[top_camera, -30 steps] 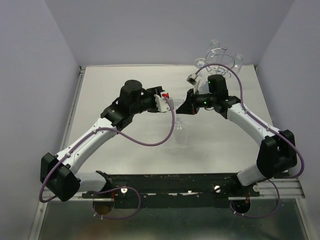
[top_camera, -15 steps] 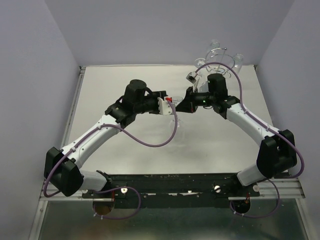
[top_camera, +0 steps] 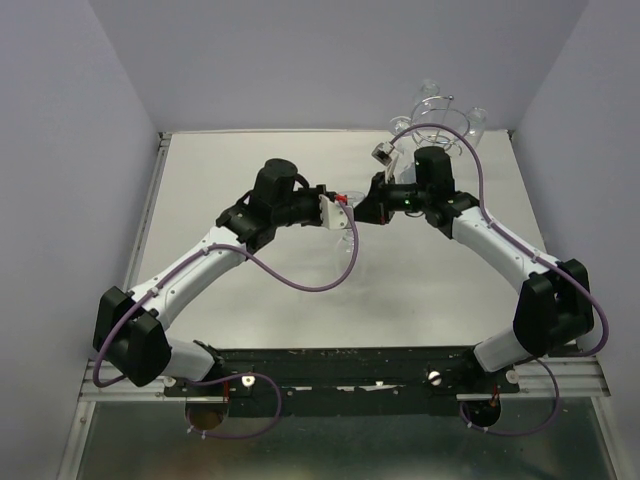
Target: Take the wine glass off the wine glass rack
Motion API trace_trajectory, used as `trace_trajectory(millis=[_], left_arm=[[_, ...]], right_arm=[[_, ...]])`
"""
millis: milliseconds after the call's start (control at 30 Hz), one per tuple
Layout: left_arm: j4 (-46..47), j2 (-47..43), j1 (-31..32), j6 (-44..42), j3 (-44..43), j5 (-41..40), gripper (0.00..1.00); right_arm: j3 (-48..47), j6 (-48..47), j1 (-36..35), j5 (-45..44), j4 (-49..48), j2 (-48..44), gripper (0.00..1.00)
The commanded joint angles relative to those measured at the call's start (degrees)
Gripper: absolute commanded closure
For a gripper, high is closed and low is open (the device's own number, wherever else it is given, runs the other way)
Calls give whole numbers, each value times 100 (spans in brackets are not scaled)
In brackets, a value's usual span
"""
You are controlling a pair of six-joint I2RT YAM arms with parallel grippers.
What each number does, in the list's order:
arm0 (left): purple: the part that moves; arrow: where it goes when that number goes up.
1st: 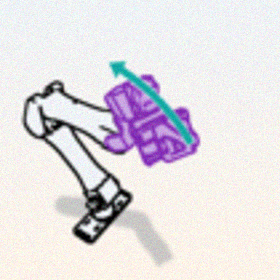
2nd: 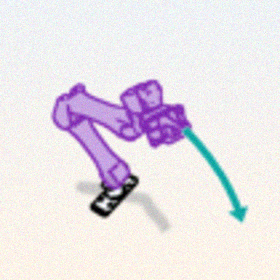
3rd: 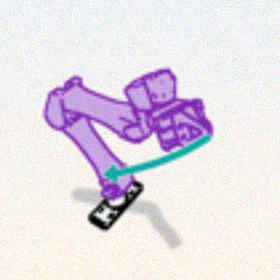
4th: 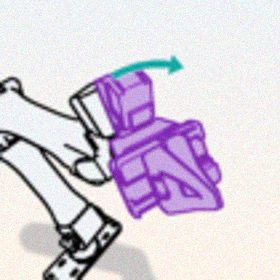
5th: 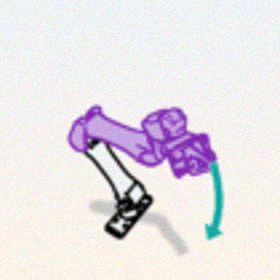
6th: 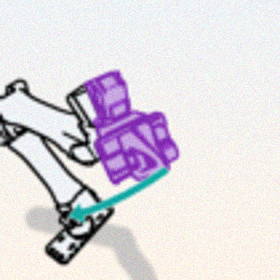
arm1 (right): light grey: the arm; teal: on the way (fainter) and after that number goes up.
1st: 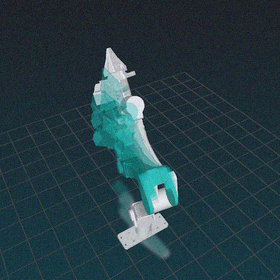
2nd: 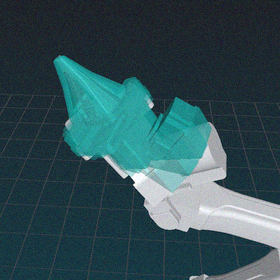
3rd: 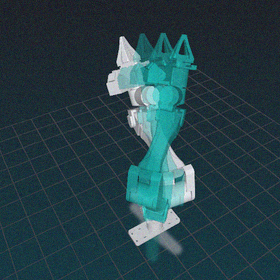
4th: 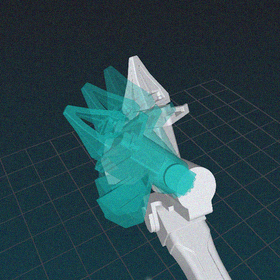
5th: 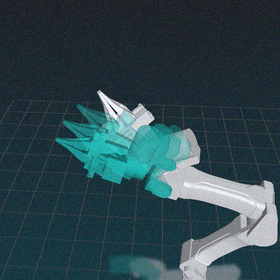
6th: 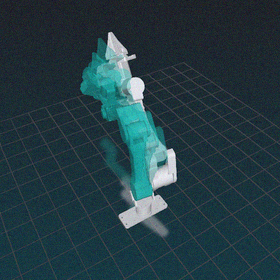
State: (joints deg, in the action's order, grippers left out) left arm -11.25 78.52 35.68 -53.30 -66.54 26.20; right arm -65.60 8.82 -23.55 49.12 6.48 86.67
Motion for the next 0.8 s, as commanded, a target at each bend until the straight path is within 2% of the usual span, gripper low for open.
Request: trace_trajectory(millis=[0,67,167,200,300,533,567,633,700,767], left_arm=[[457,-127,35,-181,141,61,83],[535,-118,35,-225,194,52,82],[790,-118,44,-251,317,26,65],[834,-109,44,-286,335,17,64],[826,-39,53,-278,291,0,64],[782,5,53,-164,256,0,83],[782,5,44,-137,256,0,85],[790,14,44,-76,265,0,90],[843,14,53,3,291,-27,100],[887,5,44,56,317,-79,100]], right_arm=[[-31,32,-97,115,-191,-116,99],[-40,41,-106,133,-191,-98,99],[-49,41,-106,141,-191,-89,99],[-66,41,-106,141,-191,-72,99],[-84,41,-97,141,-182,-45,99],[-93,41,-106,45,-191,-19,99],[-93,50,-106,27,-191,-10,94],[-93,59,-106,1,-191,-1,77],[-110,50,-106,-25,-182,25,64],[-111,76,-106,-34,-182,34,54]])
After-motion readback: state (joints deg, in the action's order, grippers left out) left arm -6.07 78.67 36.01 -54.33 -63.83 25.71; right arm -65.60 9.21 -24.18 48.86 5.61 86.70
